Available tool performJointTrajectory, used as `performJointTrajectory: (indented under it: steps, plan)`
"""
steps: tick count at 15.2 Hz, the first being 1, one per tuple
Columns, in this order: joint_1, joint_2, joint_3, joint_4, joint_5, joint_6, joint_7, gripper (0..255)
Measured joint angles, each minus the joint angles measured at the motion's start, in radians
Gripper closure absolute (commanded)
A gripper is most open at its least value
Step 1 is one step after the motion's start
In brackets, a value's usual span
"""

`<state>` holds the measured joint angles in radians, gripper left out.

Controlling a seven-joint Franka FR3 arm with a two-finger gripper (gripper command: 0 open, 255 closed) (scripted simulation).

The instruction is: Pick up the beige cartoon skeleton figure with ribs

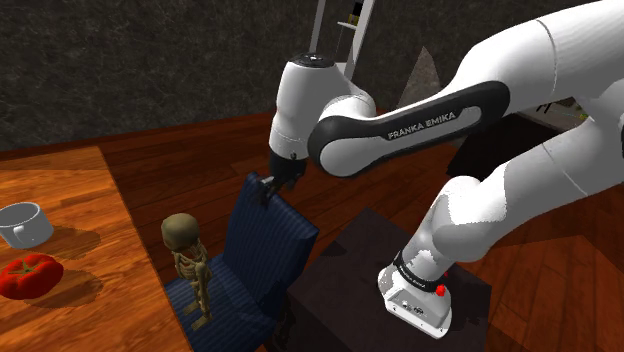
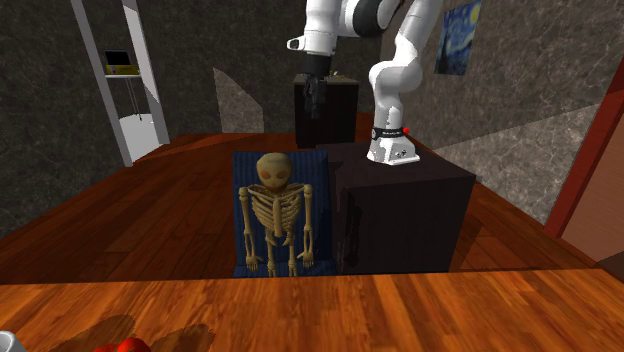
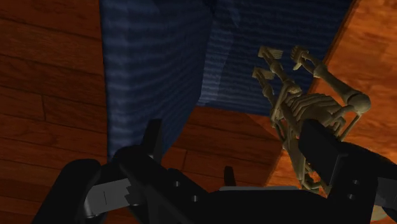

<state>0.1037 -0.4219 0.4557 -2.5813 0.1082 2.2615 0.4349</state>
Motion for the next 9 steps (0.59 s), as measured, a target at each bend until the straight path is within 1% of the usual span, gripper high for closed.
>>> performJointTrajectory:
  steps: [3, 5, 7, 9]
  plan:
    - [-0.017, 0.118, 0.077, 0.052, -0.048, 0.064, 0.099, 0]
    - [-0.029, 0.192, 0.124, 0.076, -0.094, 0.107, 0.173, 0]
    - [-0.051, 0.287, 0.164, 0.115, -0.170, 0.147, 0.253, 0]
    - [-0.056, 0.377, 0.199, 0.159, -0.257, 0.170, 0.351, 0]
